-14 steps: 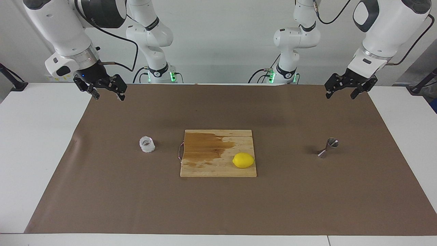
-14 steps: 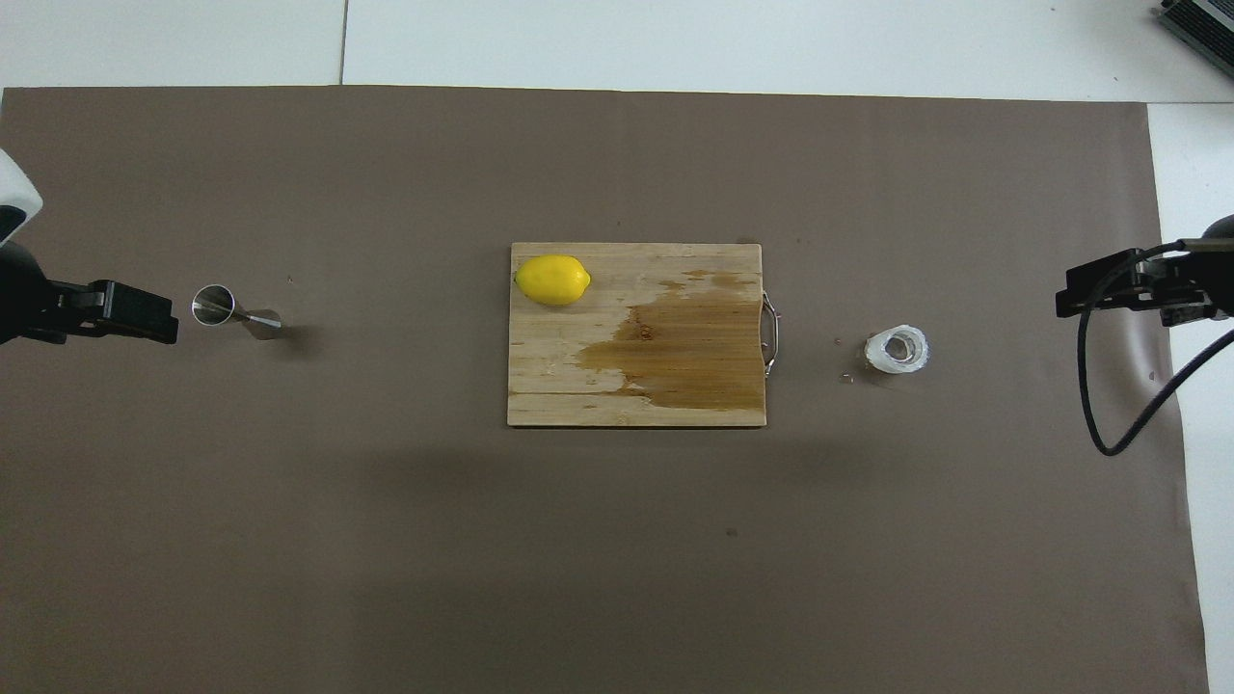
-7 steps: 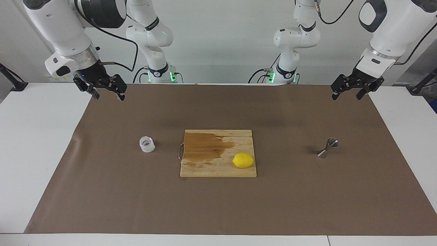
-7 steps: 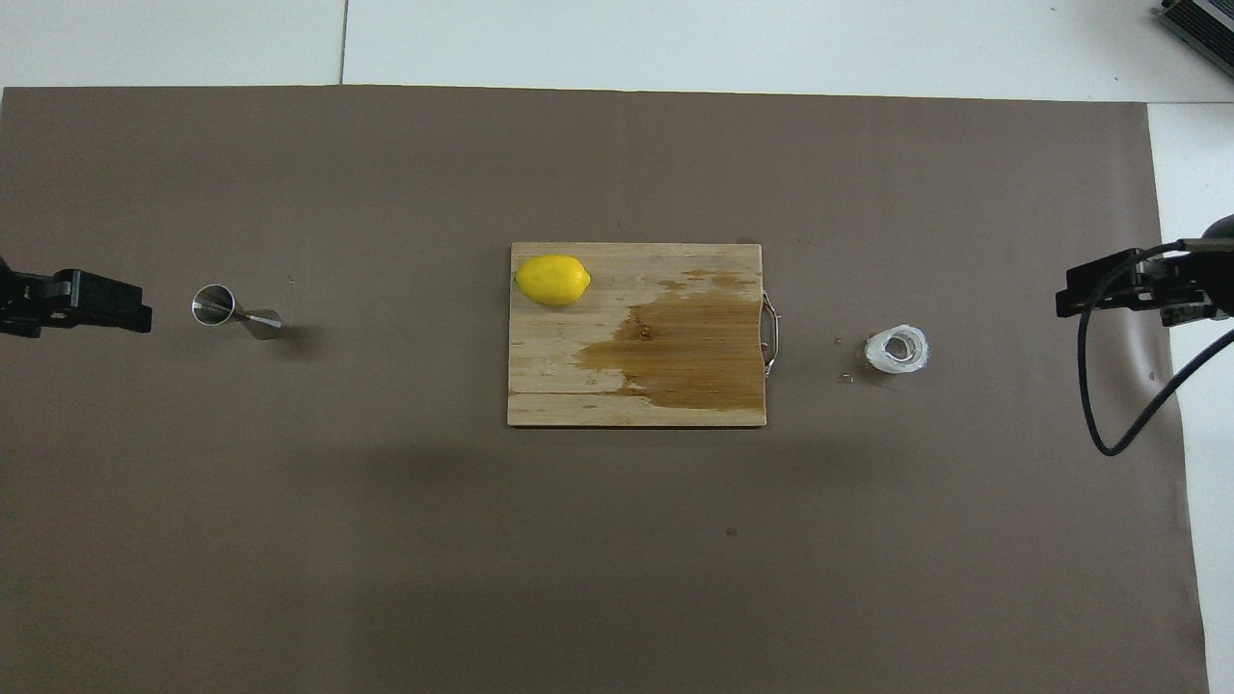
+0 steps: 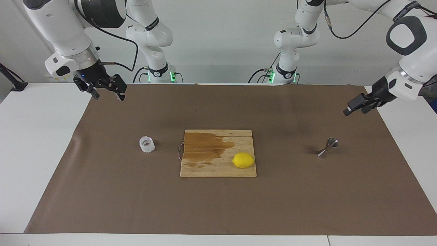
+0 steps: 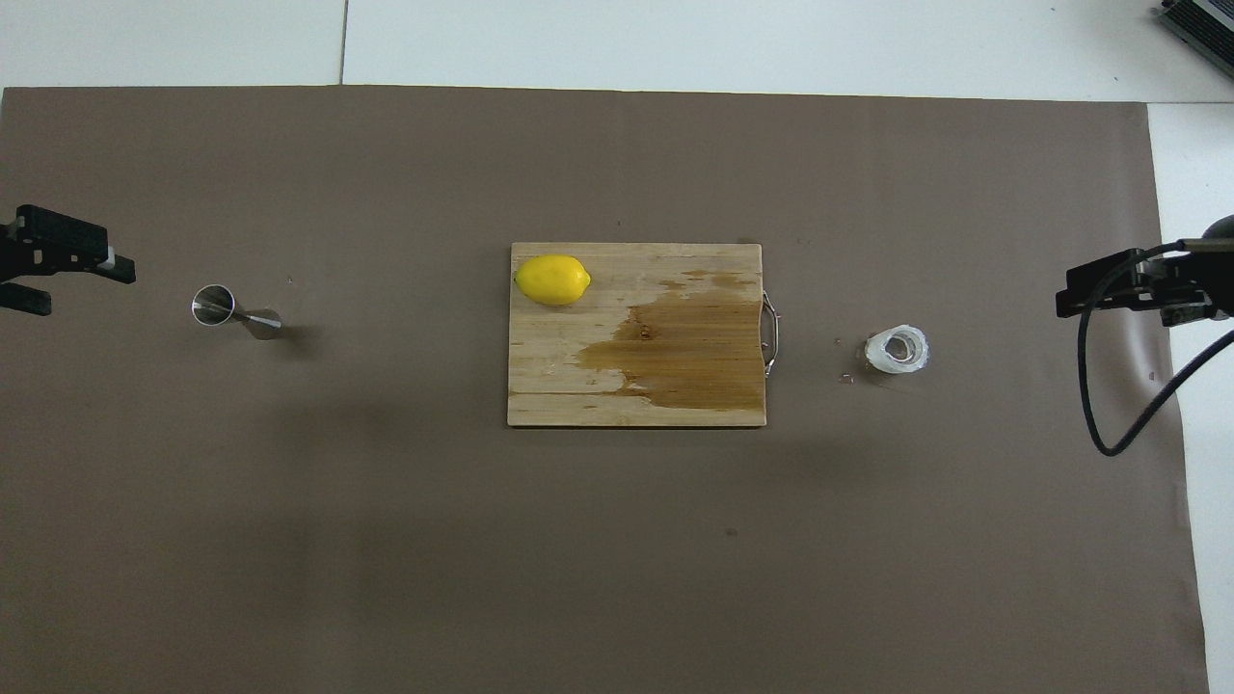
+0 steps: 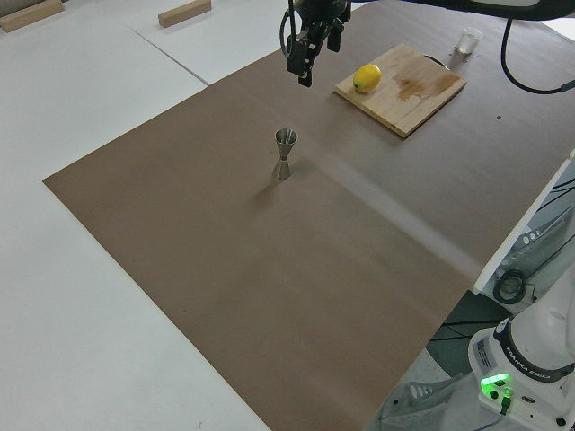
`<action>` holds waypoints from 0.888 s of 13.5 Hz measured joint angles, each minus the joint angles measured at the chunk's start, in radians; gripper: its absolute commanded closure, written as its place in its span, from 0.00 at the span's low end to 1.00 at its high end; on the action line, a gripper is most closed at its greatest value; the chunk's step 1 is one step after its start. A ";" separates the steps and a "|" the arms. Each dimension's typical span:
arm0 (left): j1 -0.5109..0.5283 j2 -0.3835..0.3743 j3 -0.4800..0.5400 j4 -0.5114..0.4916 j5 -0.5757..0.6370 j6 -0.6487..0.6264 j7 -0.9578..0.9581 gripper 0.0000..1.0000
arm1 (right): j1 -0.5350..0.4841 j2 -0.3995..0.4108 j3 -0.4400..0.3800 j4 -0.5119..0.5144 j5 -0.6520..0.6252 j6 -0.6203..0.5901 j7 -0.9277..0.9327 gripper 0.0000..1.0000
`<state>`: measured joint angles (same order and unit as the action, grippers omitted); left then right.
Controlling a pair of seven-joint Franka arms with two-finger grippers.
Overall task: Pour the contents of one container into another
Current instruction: 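Open the left gripper and reach toward the small metal cup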
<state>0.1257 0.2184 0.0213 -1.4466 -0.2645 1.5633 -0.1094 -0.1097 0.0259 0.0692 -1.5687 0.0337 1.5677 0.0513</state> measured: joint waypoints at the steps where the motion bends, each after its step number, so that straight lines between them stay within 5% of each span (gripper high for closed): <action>1: 0.016 0.050 0.001 0.041 -0.033 0.001 -0.044 0.00 | 0.000 0.000 0.000 0.000 0.000 0.000 0.000 0.00; 8: 0.119 0.298 0.007 0.168 -0.184 0.008 -0.372 0.00 | 0.000 0.000 0.000 0.000 0.000 0.000 0.000 0.00; 12: 0.120 0.328 0.005 0.181 -0.267 0.075 -0.554 0.00 | 0.000 0.000 0.000 0.000 0.000 0.000 0.000 0.00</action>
<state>0.2455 0.5461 0.0265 -1.2661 -0.5319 1.6385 -0.6638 -0.1097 0.0259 0.0692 -1.5687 0.0337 1.5677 0.0513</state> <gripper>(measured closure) 0.000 0.000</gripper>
